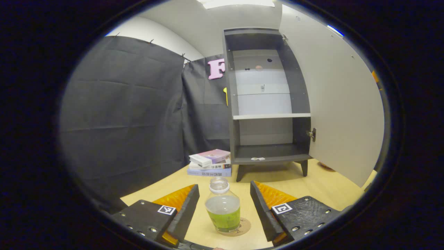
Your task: Open the cabinet door with the right hand, grasp the bottle in the cabinet with the left hand and place it on the coaster, then close the cabinet door with the right hand.
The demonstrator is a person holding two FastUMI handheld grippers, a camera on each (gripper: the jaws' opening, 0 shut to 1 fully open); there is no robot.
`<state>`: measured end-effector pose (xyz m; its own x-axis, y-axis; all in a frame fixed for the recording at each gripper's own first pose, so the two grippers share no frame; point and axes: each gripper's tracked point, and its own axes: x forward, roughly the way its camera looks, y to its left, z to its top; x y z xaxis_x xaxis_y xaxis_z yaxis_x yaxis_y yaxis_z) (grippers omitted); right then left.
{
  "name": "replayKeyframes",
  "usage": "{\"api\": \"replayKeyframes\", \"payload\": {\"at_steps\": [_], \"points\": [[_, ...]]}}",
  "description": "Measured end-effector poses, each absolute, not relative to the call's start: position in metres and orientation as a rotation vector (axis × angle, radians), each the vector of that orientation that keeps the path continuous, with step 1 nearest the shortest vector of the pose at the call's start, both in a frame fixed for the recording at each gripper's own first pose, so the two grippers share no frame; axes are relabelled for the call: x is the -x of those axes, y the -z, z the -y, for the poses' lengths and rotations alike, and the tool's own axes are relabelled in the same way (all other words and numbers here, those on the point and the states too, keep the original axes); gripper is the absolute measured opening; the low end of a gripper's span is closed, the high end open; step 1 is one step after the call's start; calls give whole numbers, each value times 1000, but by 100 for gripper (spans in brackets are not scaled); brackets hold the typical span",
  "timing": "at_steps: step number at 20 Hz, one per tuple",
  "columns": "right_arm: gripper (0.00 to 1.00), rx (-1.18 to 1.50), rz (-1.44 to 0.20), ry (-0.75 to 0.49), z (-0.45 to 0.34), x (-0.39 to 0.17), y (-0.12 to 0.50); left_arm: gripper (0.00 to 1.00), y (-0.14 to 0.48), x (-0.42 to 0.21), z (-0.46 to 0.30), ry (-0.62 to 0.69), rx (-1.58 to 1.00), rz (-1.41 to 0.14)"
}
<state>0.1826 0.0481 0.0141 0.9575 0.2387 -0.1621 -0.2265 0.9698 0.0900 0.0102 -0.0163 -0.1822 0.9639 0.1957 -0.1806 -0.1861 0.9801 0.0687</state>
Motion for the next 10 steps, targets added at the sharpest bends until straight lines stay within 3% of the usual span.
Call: {"api": "replayKeyframes", "payload": {"at_steps": [1,3,4,5,6,7,10], "points": [[95,-79,-154,-234,-48,-186,-25,89,168,-5,16,-194,-41,-174],[95,-84,-113,-212,-47,-195,-42,84,141,4,12,-198,-22,-160],[95,-83,-101,-195,-46,-198,-47,88,129,8,11,-193,-16,-154],[95,-86,-91,-181,-47,-201,-51,84,117,11,8,-192,-17,-147],[95,-93,-84,-175,-52,-203,-55,88,106,13,2,-197,-20,-136],[95,-103,-78,-179,-59,-204,-59,84,96,15,-5,-204,-20,-122],[94,-110,-53,-188,-80,-202,-69,88,77,15,-29,-213,-6,-107]]}}
